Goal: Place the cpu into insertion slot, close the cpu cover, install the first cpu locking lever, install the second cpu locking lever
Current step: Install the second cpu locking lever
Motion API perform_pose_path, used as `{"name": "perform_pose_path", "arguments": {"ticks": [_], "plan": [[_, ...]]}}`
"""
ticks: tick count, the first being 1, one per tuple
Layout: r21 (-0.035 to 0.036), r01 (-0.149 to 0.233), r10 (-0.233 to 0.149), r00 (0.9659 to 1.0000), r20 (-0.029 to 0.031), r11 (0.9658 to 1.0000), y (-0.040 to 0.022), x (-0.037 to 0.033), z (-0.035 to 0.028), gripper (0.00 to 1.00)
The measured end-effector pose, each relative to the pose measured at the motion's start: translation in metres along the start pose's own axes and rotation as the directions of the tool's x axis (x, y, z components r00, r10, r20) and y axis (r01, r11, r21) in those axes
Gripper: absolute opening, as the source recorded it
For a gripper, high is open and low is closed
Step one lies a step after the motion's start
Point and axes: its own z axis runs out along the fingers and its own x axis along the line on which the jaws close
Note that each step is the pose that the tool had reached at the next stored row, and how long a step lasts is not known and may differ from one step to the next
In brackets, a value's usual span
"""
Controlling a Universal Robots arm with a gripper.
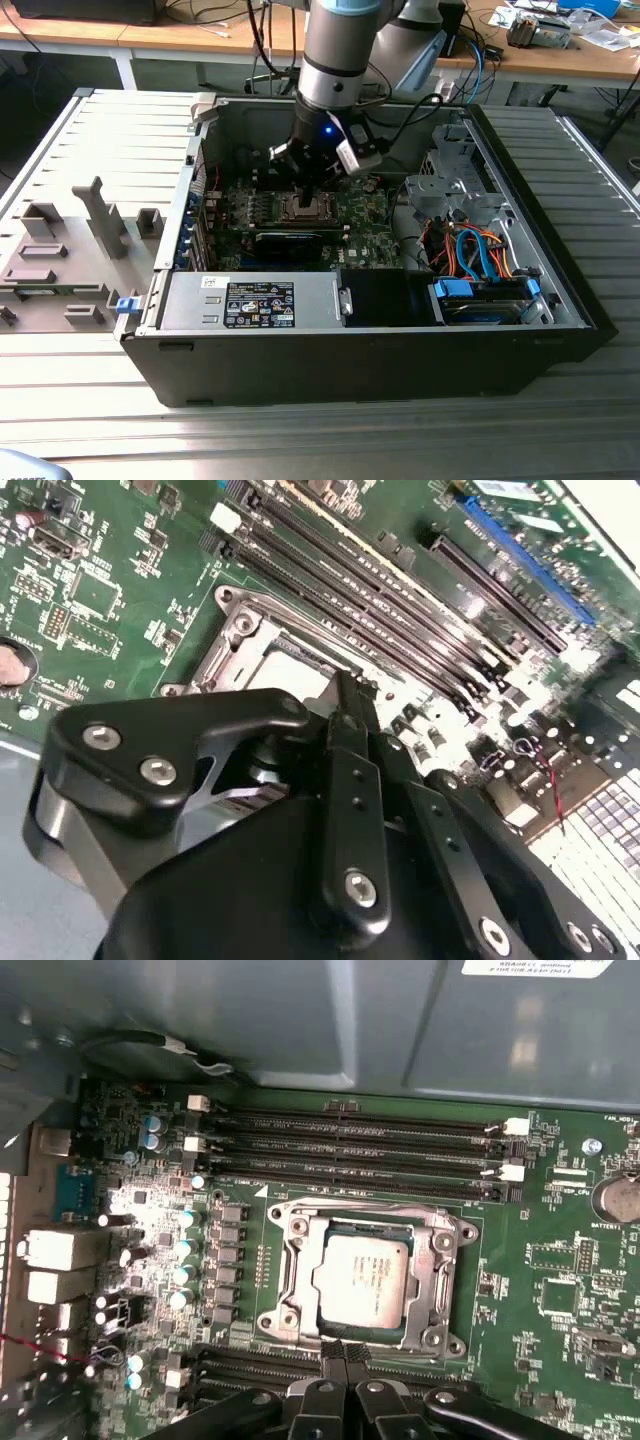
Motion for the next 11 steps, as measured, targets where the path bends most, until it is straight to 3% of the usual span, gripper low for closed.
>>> {"name": "perform_pose_path", "arguments": {"ticks": [4, 11], "plan": [[0.0054, -0.001, 0.001, 1.0000, -0.0005, 1.0000, 0.0002, 0.0010, -0.0089, 0.11], [0.0068, -0.001, 0.001, 1.0000, -0.0007, 1.0000, 0.0002, 0.0011, -0.0097, 0.11]]}}
